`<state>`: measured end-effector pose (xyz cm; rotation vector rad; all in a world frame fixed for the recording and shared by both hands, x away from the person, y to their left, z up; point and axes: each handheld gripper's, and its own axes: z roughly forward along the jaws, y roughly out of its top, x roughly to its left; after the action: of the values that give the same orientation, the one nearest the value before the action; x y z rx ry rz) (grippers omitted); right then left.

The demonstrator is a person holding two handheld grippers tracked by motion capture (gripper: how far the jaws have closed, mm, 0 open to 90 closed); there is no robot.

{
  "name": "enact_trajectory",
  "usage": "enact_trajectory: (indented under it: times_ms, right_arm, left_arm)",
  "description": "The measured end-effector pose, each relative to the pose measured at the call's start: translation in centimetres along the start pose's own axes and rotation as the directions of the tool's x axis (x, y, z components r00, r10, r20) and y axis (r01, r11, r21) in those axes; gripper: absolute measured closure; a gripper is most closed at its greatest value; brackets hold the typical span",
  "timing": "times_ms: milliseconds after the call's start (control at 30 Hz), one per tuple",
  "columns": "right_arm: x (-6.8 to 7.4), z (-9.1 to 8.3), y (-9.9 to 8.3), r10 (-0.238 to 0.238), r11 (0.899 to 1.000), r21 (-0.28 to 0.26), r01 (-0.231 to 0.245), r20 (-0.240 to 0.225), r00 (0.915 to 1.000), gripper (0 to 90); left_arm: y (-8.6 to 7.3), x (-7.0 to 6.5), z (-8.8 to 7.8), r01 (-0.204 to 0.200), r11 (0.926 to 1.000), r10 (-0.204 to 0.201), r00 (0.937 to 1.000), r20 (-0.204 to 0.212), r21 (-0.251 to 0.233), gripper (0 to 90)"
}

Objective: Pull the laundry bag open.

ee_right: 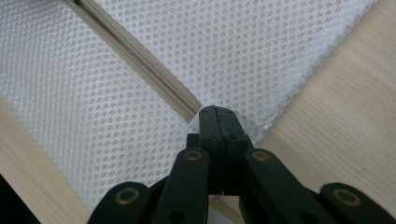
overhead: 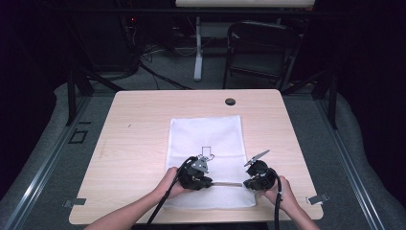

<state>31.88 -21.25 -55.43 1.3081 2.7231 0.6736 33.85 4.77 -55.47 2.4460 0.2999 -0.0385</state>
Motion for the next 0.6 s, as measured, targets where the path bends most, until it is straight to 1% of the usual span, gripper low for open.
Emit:
enact_trajectory:
  times_ms: [33, 67, 100, 133, 167, 200, 233, 267, 333, 367, 400, 433, 467, 500, 567, 600]
  right_arm:
    - [-0.1, -0.1, 0.0, -0.018, 1.0, 0.014, 0.017, 0.007, 0.9998, 90.0]
    - [-0.1, 0.0, 0.0, -0.01, 1.0, 0.003, 0.01, 0.002, 0.9999, 90.0]
    - [-0.1, 0.0, -0.1, -0.014, 1.0, -0.001, 0.014, 0.001, 0.9999, 90.0]
    - [-0.1, 0.0, -0.1, -0.012, 1.0, 0.0, 0.012, 0.002, 0.9999, 90.0]
    - [-0.1, 0.0, -0.1, -0.015, 1.0, 0.004, 0.015, 0.007, 0.9999, 90.0]
    - [-0.1, -0.1, -0.1, -0.009, 1.0, 0.005, 0.009, 0.003, 1.0, 90.0]
    - [-0.2, -0.1, -0.1, -0.022, 1.0, 0.014, 0.022, 0.002, 0.9998, 90.0]
    - [-0.2, -0.2, -0.1, -0.023, 1.0, 0.016, 0.023, 0.006, 0.9997, 90.0]
    - [-0.1, -0.1, -0.1, -0.013, 1.0, 0.008, 0.013, 0.001, 0.9999, 90.0]
    - [-0.1, -0.2, 0.0, -0.023, 0.999, 0.026, 0.023, 0.015, 0.9996, 90.0]
    - [-0.1, -0.2, 0.0, -0.022, 0.999, 0.027, 0.021, 0.011, 0.9997, 90.0]
    - [-0.1, -0.2, 0.0, -0.03, 0.999, 0.036, 0.03, 0.012, 0.9995, 90.0]
    - [-0.1, -0.2, 0.0, -0.032, 0.999, 0.035, 0.032, 0.016, 0.9993, 90.0]
    - [-0.1, -0.2, 0.0, -0.032, 0.999, 0.035, 0.031, 0.017, 0.9994, 90.0]
    - [0.0, -0.2, -0.1, -0.021, 1.0, 0.02, 0.021, 0.024, 0.9995, 90.0]
    - [0.0, -0.2, -0.1, -0.022, 1.0, 0.02, 0.022, 0.02, 0.9996, 90.0]
  left_arm:
    - [0.0, 0.0, -0.1, -0.003, 1.0, 0.003, 1.0, -0.002, -0.001, 81.8]
    - [0.0, 0.1, -0.2, -0.006, 1.0, 0.006, 1.0, 0.002, 0.001, 81.8]
    - [0.0, 0.1, -0.3, -0.005, 0.9999, 0.005, 1.0, -0.005, 0.013, 81.8]
    - [-0.2, 0.2, -0.3, -0.001, 1.0, 0.001, 1.0, -0.002, 0.002, 81.8]
    - [-0.3, 0.2, -0.4, 0.001, 1.0, -0.001, 1.0, 0.001, 0.003, 81.8]
    - [-0.4, 0.3, -0.6, 0.003, 0.9999, -0.003, 1.0, -0.002, 0.01, 81.8]
    - [-0.5, 0.3, -0.7, 0.004, 0.9999, -0.004, 1.0, -0.004, 0.015, 81.8]
    - [-0.7, 0.3, -0.7, 0.008, 1.0, -0.008, 1.0, 0.004, 0.006, 81.8]
    - [-0.9, 0.3, -0.8, 0.009, 0.9999, -0.009, 1.0, 0.002, 0.012, 81.7]
    - [-0.9, 0.3, -0.8, 0.012, 0.9999, -0.012, 0.9999, 0.004, 0.008, 81.7]
    - [-0.8, 0.2, -0.9, 0.001, 0.9998, -0.001, 1.0, -0.009, 0.021, 81.7]
    - [-0.9, 0.3, -0.9, 0.005, 1.0, -0.005, 1.0, 0.001, 0.007, 81.7]
    - [-0.9, 0.2, -1.0, 0.008, 0.9999, -0.008, 1.0, 0.001, 0.008, 81.8]
    - [-0.9, 0.2, -1.2, 0.003, 0.9997, -0.002, 0.9999, -0.013, 0.026, 81.7]
    - [-1.2, 0.3, -1.3, 0.014, 0.9999, -0.015, 0.9999, 0.004, 0.006, 81.7]
    - [-1.2, 0.3, -1.4, 0.01, 0.9998, -0.009, 0.9999, -0.008, 0.017, 81.7]
